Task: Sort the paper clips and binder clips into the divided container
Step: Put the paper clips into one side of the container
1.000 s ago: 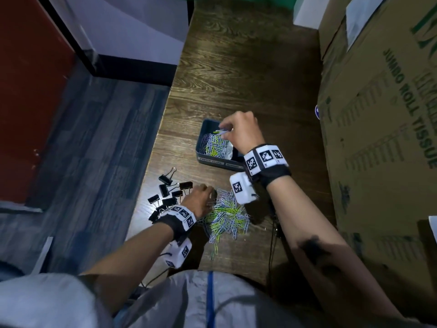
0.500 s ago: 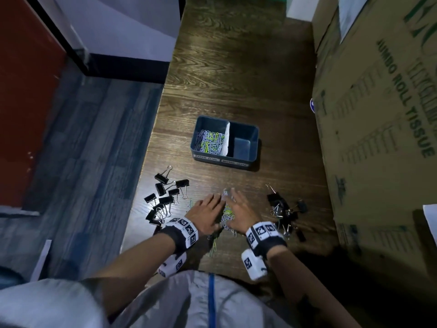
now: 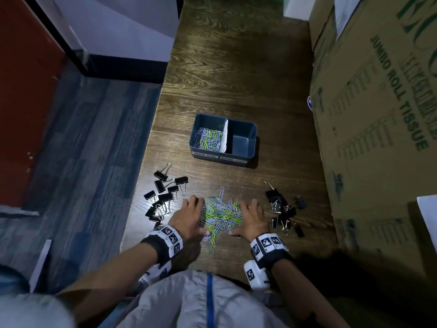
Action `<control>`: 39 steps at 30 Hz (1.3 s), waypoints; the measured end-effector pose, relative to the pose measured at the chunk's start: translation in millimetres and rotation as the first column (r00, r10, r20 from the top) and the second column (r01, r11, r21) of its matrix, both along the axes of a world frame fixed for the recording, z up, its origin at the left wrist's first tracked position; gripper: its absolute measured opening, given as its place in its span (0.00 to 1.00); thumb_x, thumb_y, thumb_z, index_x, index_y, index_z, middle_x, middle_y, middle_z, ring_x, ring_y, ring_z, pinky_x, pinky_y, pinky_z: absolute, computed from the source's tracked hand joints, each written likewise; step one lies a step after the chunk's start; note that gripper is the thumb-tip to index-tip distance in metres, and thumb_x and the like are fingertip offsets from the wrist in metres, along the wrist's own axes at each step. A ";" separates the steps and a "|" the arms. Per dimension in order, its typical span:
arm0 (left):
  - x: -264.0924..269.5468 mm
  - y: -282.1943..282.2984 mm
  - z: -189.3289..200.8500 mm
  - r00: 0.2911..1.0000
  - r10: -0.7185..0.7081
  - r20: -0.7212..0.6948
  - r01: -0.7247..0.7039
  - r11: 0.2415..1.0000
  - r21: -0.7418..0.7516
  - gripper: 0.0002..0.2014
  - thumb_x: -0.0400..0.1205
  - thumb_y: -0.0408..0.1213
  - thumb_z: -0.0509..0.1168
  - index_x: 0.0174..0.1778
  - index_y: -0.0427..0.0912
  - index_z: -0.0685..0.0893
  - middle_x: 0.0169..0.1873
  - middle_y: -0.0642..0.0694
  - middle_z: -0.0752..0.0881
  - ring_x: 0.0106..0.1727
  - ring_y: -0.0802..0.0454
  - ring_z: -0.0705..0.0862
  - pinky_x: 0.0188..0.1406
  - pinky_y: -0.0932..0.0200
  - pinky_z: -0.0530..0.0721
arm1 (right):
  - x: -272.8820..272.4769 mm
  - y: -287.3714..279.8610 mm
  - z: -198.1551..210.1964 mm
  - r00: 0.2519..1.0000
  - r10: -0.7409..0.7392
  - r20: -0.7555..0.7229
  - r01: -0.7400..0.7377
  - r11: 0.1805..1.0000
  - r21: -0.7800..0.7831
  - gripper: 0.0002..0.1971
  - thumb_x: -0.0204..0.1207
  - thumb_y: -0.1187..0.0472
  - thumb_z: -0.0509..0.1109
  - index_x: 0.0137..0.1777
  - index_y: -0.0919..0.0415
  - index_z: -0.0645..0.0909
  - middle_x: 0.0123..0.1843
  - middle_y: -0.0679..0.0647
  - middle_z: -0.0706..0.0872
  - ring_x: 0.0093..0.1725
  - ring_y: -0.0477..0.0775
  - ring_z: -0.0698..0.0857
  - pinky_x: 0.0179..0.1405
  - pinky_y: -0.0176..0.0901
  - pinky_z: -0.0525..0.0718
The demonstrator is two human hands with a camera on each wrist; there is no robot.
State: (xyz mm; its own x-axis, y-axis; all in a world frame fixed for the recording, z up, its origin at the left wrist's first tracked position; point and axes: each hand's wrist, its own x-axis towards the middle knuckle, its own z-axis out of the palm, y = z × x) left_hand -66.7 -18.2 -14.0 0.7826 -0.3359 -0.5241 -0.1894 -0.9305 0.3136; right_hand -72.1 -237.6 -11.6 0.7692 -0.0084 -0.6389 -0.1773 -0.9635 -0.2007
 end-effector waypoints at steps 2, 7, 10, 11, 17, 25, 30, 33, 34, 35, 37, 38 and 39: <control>1.8 -12.2 -1.9 1.000 -0.028 -0.003 0.028 0.999 0.014 0.50 0.70 0.56 0.76 0.81 0.44 0.55 0.72 0.40 0.63 0.70 0.42 0.68 0.56 0.47 0.85 | 0.6 13.2 -3.5 0.999 0.029 0.033 -0.030 0.999 0.012 0.54 0.62 0.48 0.87 0.83 0.48 0.57 0.75 0.59 0.61 0.76 0.65 0.65 0.68 0.63 0.78; 5.0 -28.8 -4.0 0.994 -0.093 0.053 0.095 0.995 -0.025 0.33 0.78 0.34 0.71 0.76 0.41 0.65 0.71 0.37 0.65 0.67 0.39 0.72 0.48 0.48 0.85 | 1.9 31.3 -4.4 0.982 0.134 0.135 -0.144 0.987 0.069 0.40 0.72 0.59 0.81 0.82 0.51 0.66 0.74 0.59 0.68 0.73 0.64 0.71 0.67 0.58 0.78; 8.5 -24.4 -1.1 0.991 -0.082 0.102 0.091 0.992 -0.090 0.26 0.78 0.28 0.68 0.72 0.42 0.71 0.63 0.39 0.73 0.57 0.41 0.80 0.47 0.51 0.83 | 3.9 28.4 -3.9 0.981 0.098 0.168 -0.116 0.988 0.102 0.31 0.74 0.67 0.77 0.76 0.50 0.74 0.70 0.59 0.71 0.70 0.64 0.75 0.66 0.58 0.80; 9.6 -22.5 0.7 0.990 -0.080 0.113 0.092 0.990 -0.103 0.24 0.78 0.27 0.68 0.70 0.43 0.73 0.60 0.40 0.76 0.53 0.40 0.82 0.47 0.50 0.83 | 5.1 27.0 -3.1 0.979 0.089 0.184 -0.110 0.989 0.104 0.29 0.73 0.70 0.74 0.73 0.50 0.77 0.68 0.59 0.72 0.68 0.65 0.77 0.64 0.58 0.82; 14.4 -17.0 11.4 0.993 -0.027 0.118 0.051 0.978 -0.204 0.14 0.78 0.30 0.71 0.58 0.48 0.84 0.48 0.48 0.84 0.46 0.47 0.86 0.44 0.57 0.84 | 13.6 15.7 8.4 0.974 0.114 0.195 -0.132 0.987 0.087 0.21 0.75 0.76 0.72 0.64 0.56 0.87 0.68 0.58 0.82 0.63 0.65 0.85 0.62 0.56 0.85; 43.5 -3.4 45.5 0.986 0.070 0.149 -0.005 0.916 -0.400 0.05 0.83 0.33 0.67 0.48 0.44 0.89 0.39 0.54 0.87 0.36 0.60 0.85 0.39 0.64 0.85 | 19.5 5.4 30.0 0.963 0.103 0.251 -0.135 0.984 0.114 0.07 0.80 0.69 0.71 0.50 0.59 0.90 0.46 0.62 0.91 0.46 0.64 0.91 0.45 0.53 0.90; 87.2 0.6 86.0 0.942 0.144 0.302 0.032 0.859 -0.511 0.05 0.83 0.32 0.68 0.49 0.40 0.90 0.42 0.51 0.90 0.33 0.71 0.84 0.35 0.75 0.82 | 26.3 2.9 46.0 0.964 0.011 0.266 -0.068 0.976 0.206 0.03 0.79 0.63 0.76 0.47 0.60 0.92 0.41 0.60 0.92 0.41 0.57 0.90 0.44 0.46 0.89; 129.2 -2.3 109.6 0.900 0.227 0.372 0.000 0.854 -0.521 0.04 0.82 0.31 0.68 0.47 0.42 0.89 0.40 0.52 0.90 0.31 0.73 0.82 0.34 0.74 0.82 | 35.2 2.8 59.2 0.952 0.002 0.305 -0.078 0.969 0.236 0.05 0.77 0.60 0.77 0.49 0.58 0.92 0.45 0.57 0.93 0.44 0.55 0.90 0.50 0.38 0.85; 142.9 -3.9 115.0 0.886 0.250 0.389 -0.012 0.854 -0.520 0.04 0.82 0.31 0.69 0.47 0.43 0.89 0.40 0.52 0.90 0.34 0.71 0.83 0.38 0.69 0.86 | 39.5 4.6 64.4 0.952 0.011 0.306 -0.088 0.967 0.238 0.04 0.77 0.60 0.78 0.48 0.58 0.92 0.44 0.56 0.93 0.44 0.54 0.90 0.52 0.43 0.87; 154.4 -5.2 118.8 0.878 0.269 0.396 -0.027 0.854 -0.519 0.04 0.81 0.31 0.70 0.48 0.44 0.89 0.41 0.51 0.90 0.37 0.67 0.85 0.41 0.65 0.88 | 43.2 6.8 69.1 0.951 0.019 0.308 -0.096 0.967 0.235 0.03 0.77 0.60 0.78 0.46 0.57 0.92 0.43 0.56 0.92 0.42 0.53 0.90 0.51 0.49 0.90; 169.8 -8.4 122.2 0.875 0.301 0.380 -0.069 0.853 -0.517 0.09 0.80 0.31 0.71 0.55 0.42 0.87 0.47 0.46 0.91 0.43 0.57 0.88 0.47 0.60 0.89 | 52.9 11.0 78.1 0.941 0.019 0.339 -0.108 0.963 0.247 0.03 0.77 0.60 0.78 0.44 0.58 0.91 0.40 0.54 0.92 0.38 0.51 0.90 0.45 0.52 0.91; 173.3 -9.6 122.0 0.873 0.312 0.374 -0.087 0.855 -0.511 0.15 0.79 0.31 0.73 0.61 0.41 0.84 0.53 0.42 0.90 0.46 0.53 0.88 0.49 0.57 0.88 | 59.1 13.6 85.2 0.936 0.020 0.351 -0.116 0.960 0.256 0.03 0.78 0.60 0.77 0.44 0.58 0.91 0.40 0.53 0.92 0.38 0.49 0.89 0.44 0.49 0.91; 173.9 -9.0 119.9 0.870 0.324 0.371 -0.109 0.861 -0.497 0.20 0.78 0.32 0.74 0.66 0.40 0.81 0.57 0.39 0.88 0.48 0.49 0.88 0.49 0.53 0.88 | 65.8 16.6 94.2 0.927 0.023 0.373 -0.128 0.958 0.258 0.04 0.78 0.60 0.76 0.45 0.59 0.91 0.41 0.53 0.92 0.38 0.49 0.89 0.44 0.45 0.91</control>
State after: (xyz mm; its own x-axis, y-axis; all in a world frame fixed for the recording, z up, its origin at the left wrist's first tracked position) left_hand 107.3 -27.2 105.9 0.9693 -0.2414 0.0461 -0.2145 -0.7391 0.6385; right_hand -6.3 -221.1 82.6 0.9391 0.1930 -0.2844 0.0293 -0.8694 -0.4932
